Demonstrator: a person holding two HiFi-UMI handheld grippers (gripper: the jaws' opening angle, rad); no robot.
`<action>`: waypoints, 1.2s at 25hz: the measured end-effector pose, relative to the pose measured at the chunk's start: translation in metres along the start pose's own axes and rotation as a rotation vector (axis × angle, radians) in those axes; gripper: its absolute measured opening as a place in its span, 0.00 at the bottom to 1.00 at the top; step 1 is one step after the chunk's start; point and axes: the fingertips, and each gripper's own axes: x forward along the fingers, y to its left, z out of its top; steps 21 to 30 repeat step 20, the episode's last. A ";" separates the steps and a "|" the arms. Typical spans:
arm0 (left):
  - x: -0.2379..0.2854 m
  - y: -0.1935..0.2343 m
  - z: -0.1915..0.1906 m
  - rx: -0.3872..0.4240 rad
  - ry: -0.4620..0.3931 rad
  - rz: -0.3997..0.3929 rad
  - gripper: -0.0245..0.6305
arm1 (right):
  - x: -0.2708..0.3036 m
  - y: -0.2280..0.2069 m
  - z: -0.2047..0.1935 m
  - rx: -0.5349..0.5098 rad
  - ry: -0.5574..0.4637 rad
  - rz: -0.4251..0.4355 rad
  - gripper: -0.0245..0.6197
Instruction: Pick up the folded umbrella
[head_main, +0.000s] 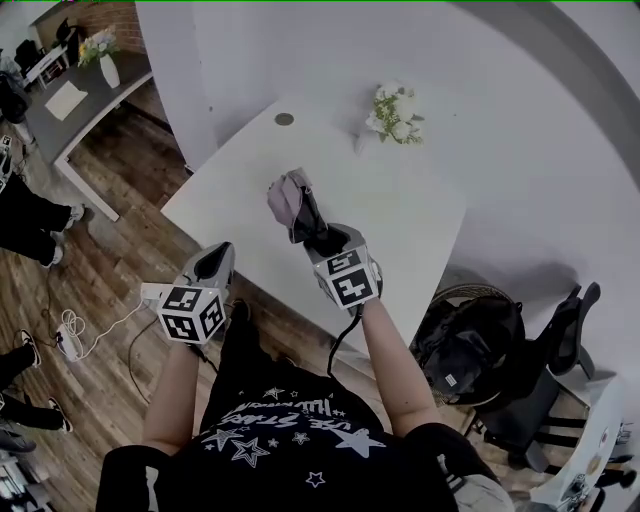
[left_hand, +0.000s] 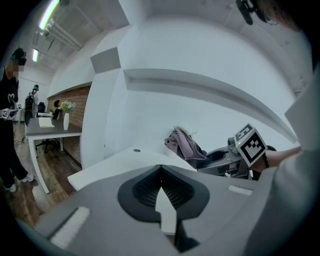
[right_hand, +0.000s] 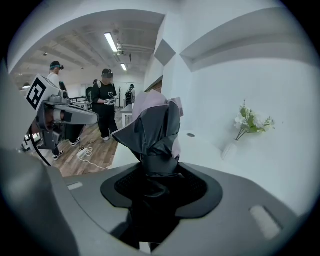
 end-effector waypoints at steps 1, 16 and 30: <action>-0.002 -0.002 -0.001 0.000 -0.001 0.000 0.04 | -0.003 0.001 -0.002 -0.006 0.002 0.003 0.39; -0.018 -0.023 -0.016 -0.002 0.006 0.022 0.04 | -0.023 0.011 -0.034 -0.024 0.024 0.024 0.39; -0.017 -0.030 -0.018 0.002 0.012 0.017 0.04 | -0.027 0.008 -0.040 -0.016 0.026 0.025 0.39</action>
